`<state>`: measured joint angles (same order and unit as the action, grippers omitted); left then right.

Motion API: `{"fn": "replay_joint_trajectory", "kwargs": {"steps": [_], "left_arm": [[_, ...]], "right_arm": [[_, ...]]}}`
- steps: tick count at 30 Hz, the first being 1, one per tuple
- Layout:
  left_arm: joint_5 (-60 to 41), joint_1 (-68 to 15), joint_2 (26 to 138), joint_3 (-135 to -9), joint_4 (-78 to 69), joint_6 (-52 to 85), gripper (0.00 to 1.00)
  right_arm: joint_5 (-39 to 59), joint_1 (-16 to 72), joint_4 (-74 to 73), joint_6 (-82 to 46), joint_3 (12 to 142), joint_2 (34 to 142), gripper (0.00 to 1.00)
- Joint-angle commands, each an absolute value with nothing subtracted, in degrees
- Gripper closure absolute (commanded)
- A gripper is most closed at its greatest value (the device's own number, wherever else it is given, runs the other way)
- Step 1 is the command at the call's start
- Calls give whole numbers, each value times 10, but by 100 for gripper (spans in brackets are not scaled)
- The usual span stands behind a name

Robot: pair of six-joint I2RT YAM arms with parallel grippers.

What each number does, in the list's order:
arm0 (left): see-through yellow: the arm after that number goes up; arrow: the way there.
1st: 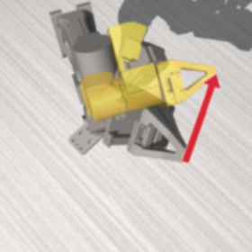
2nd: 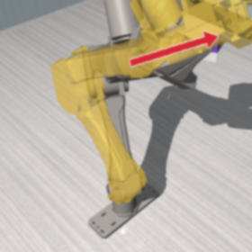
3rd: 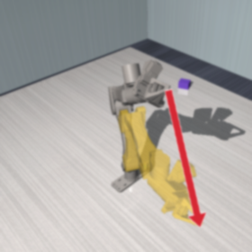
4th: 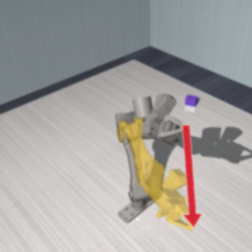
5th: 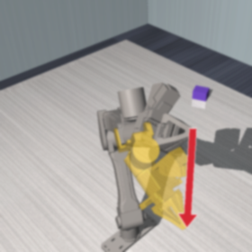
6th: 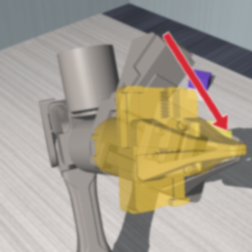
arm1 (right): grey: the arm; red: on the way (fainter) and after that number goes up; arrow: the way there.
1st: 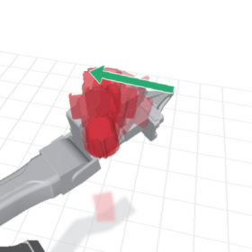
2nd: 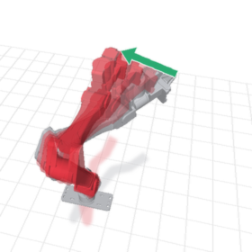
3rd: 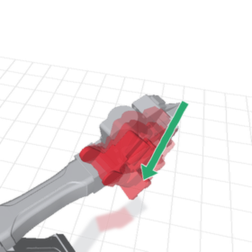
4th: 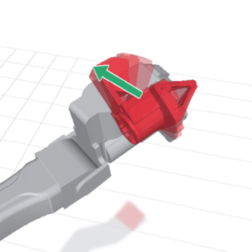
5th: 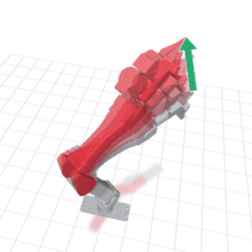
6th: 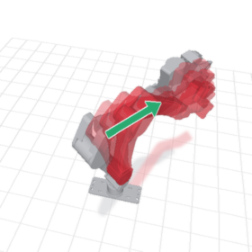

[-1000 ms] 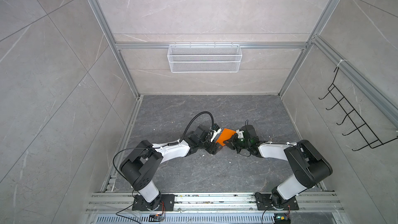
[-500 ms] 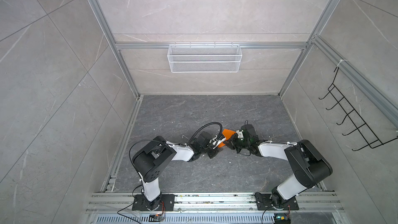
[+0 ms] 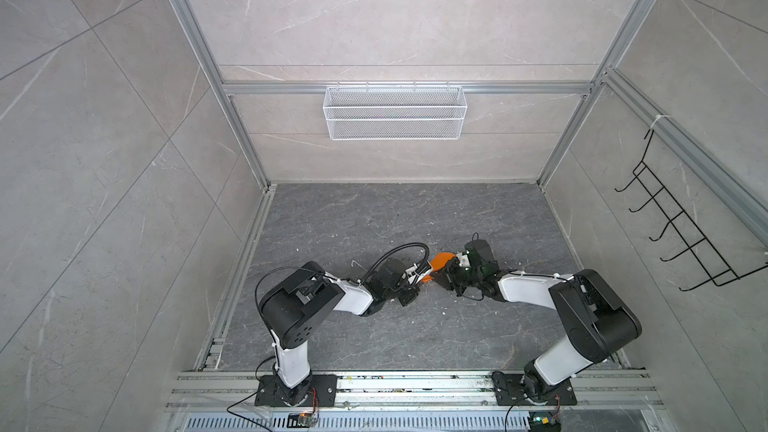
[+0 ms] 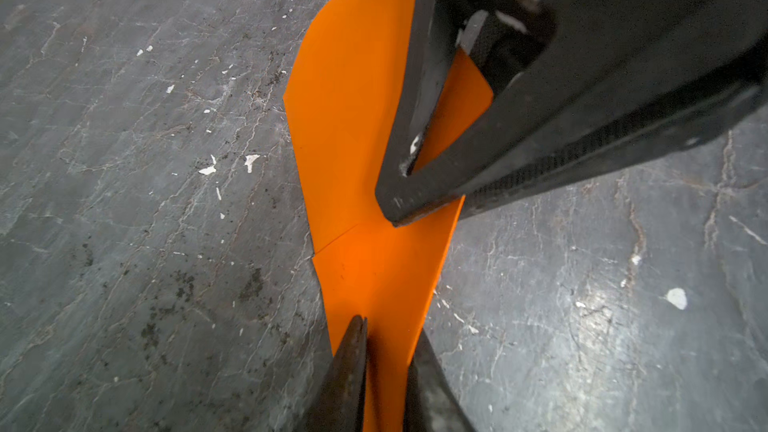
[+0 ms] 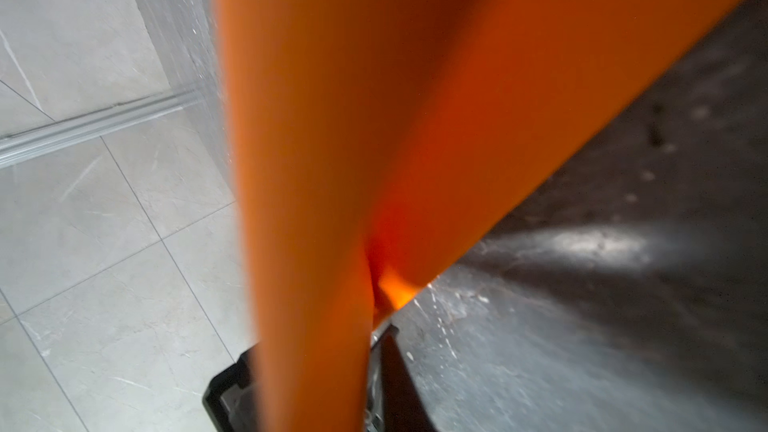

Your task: Fold a paper plane with a square sheet of paper (pick it up from the middle)

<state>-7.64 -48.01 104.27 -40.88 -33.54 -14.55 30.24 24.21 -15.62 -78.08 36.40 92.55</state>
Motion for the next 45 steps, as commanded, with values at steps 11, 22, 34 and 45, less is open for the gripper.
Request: {"fn": "replay_joint_trajectory", "kwargs": {"steps": [11,22,34,45], "left_arm": [[-93,-485,1051,-420,-331,-169,88],[-147,-485,1063,-443,-267,-108,92],[-178,-485,1082,-483,-169,-46,94],[-190,-485,1094,-538,-70,8,95]], "right_arm": [[277,220,-55,-713,386,887,36],[189,189,11,-519,369,750,27],[219,189,-148,-482,265,709,27],[277,189,-260,-502,242,810,32]]}}
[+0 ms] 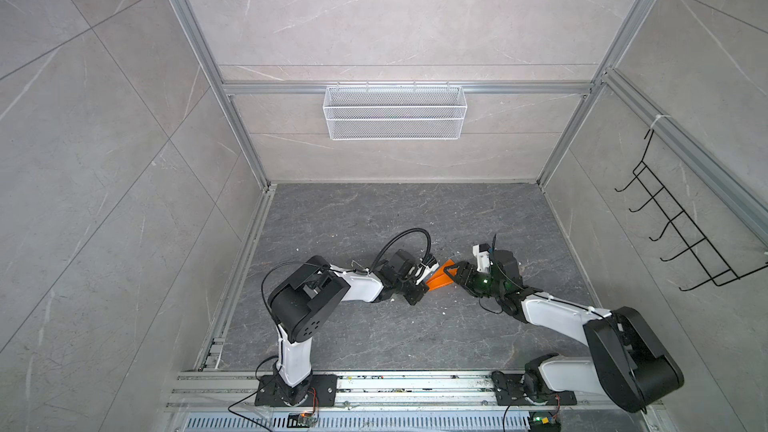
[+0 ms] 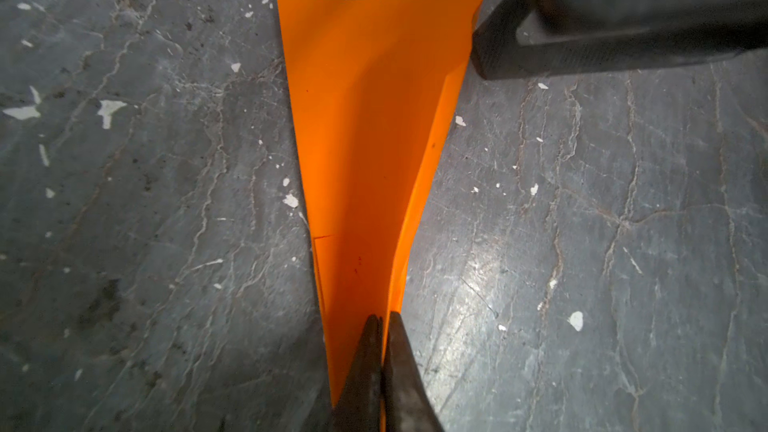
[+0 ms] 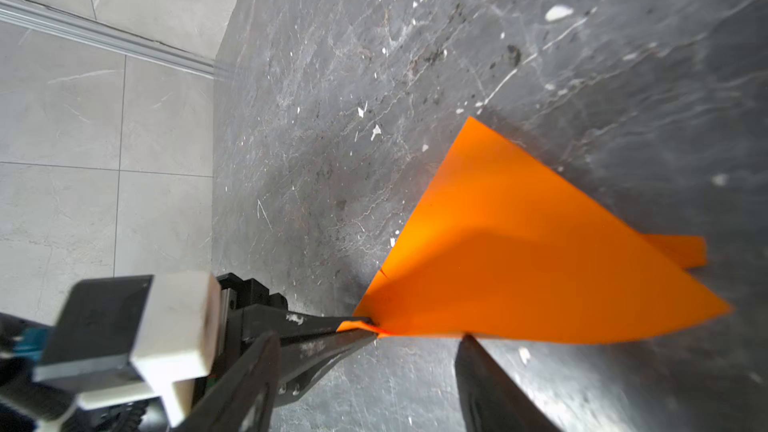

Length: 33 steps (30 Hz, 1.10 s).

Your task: Fold a paper plane with a square sheet of paper (pick it up from the middle)

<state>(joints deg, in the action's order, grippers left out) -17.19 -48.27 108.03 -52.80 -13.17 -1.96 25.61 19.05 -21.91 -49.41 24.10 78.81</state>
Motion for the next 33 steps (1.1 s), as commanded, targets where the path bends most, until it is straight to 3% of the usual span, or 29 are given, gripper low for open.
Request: {"fn": "replay_joint_trajectory", "kwargs": {"steps": [1,9,20,33], "left_arm": [[-192,-485,1095,-542,-64,14,95],[-222,-485,1115,-599,29,73,95],[-210,-485,1121,-609,42,115,94],[-91,-480,1057,-530,-8,190,96]], "right_arm": [[274,189,-265,-507,240,816,33],[309,189,-319,-448,232,837,43],[330,190,-486,-486,145,842,35],[300,222,-342,-418,203,813,41]]}}
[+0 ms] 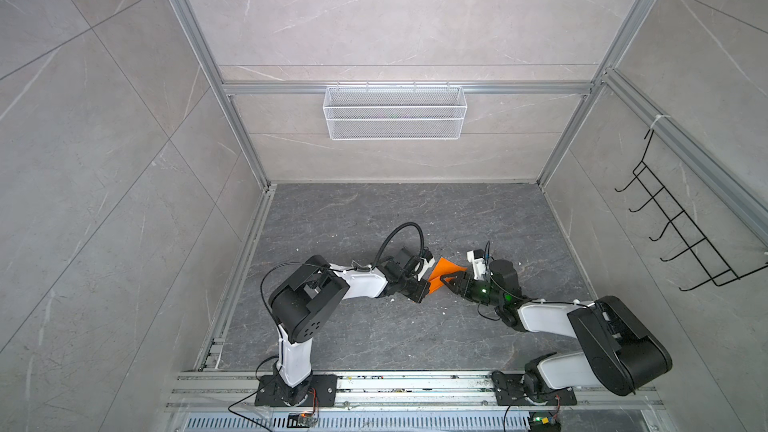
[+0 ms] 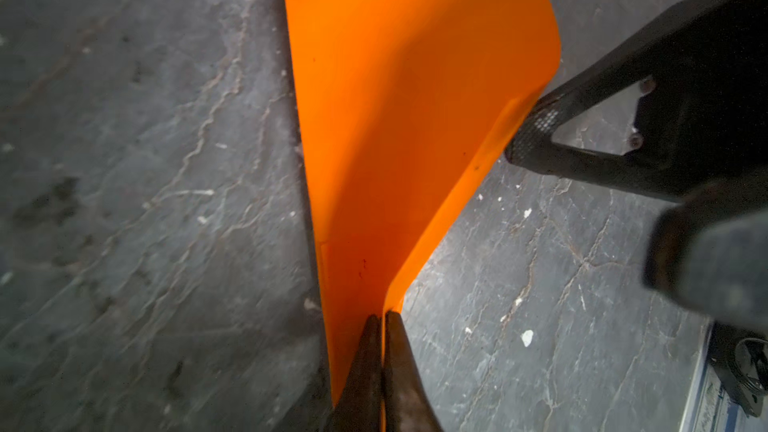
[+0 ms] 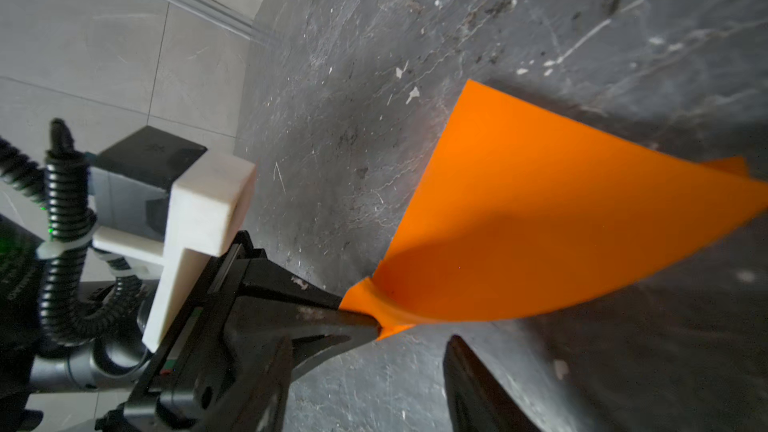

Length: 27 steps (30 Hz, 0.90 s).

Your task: Fold a paper plane with a square sheet of paper (pick it up from the middle)

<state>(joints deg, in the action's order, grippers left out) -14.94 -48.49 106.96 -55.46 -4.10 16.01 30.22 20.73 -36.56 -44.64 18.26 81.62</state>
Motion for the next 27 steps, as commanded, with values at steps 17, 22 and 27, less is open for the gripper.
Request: {"fn": "replay_joint_trajectory", "kwargs": {"steps": [17,22,27], "left_arm": [[-125,-474,1047,-510,-22,245,93],[-151,-472,1047,-510,-32,241,89],[-161,-471,1053,-511,-34,233,88]], "right_arm": [[323,263,-493,-467,255,968,61],[339,252,-498,-465,263,979,62],[345,241,-500,-465,264,984,62]]}}
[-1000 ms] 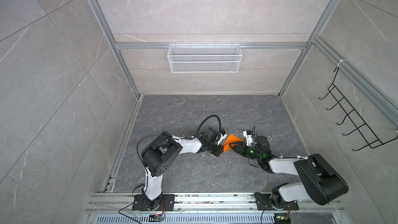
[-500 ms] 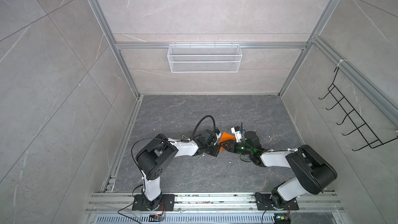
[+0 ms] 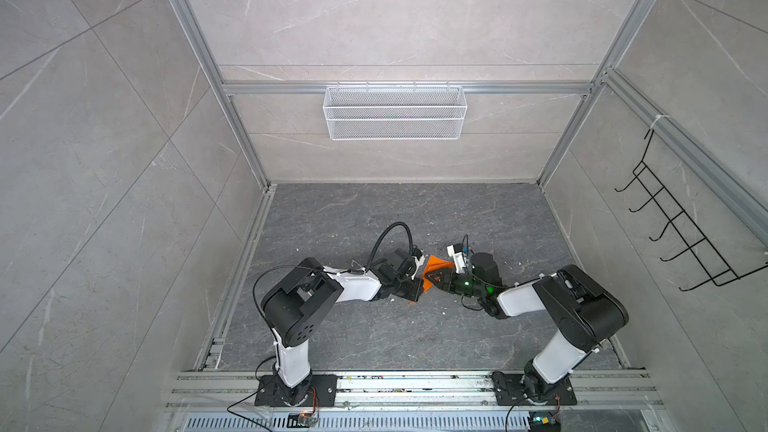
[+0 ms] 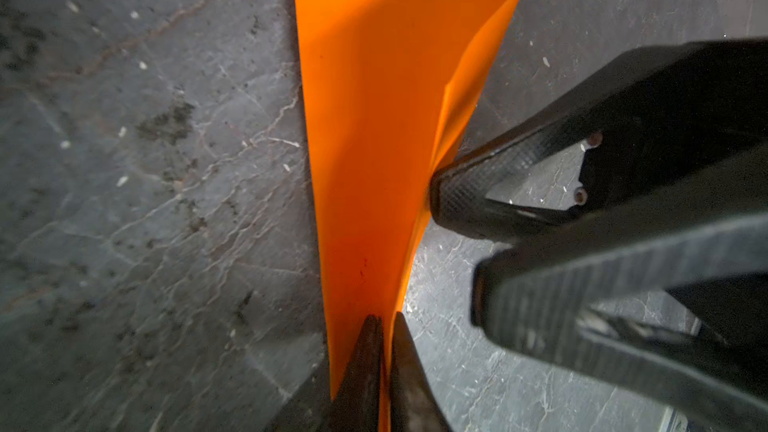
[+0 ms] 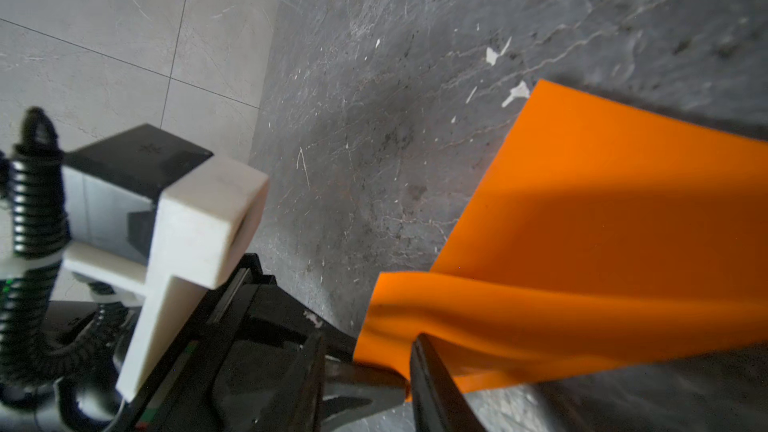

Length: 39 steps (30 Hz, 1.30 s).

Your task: Fold a paper plane with a square sheet of paper (pick it up from the middle)

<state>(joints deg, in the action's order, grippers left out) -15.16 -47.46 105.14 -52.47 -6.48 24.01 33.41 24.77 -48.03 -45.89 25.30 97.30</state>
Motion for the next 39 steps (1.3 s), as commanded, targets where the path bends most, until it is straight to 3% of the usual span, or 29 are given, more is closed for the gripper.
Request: {"fn": "replay_joint_trajectory", "kwargs": {"steps": [1,12,20,23,27,35,39], "left_arm": [[-162,-470,1054,-513,-32,230,88],[-196,-470,1035,-537,-38,214,83],[-197,-469,1040,-544,-40,188,85],[-195,-469,1043,-546,-36,179,85],[-184,-470,1044,-551,-25,162,84],[-167,-472,1047,-541,-49,103,81],[-153,-475,1047,-534,-69,77,80]], "right_arm": [[345,239,-501,-467,265,986,62],[336,234,-456,-461,269,974,61],[259,234,-309,-483,270,889,37],[236,233,-226,-506,293,870,32],[226,234,-100,-546,346,879,32],[224,234,0,-623,408,903,33],[229,235,20,-640,426,917,39]]}}
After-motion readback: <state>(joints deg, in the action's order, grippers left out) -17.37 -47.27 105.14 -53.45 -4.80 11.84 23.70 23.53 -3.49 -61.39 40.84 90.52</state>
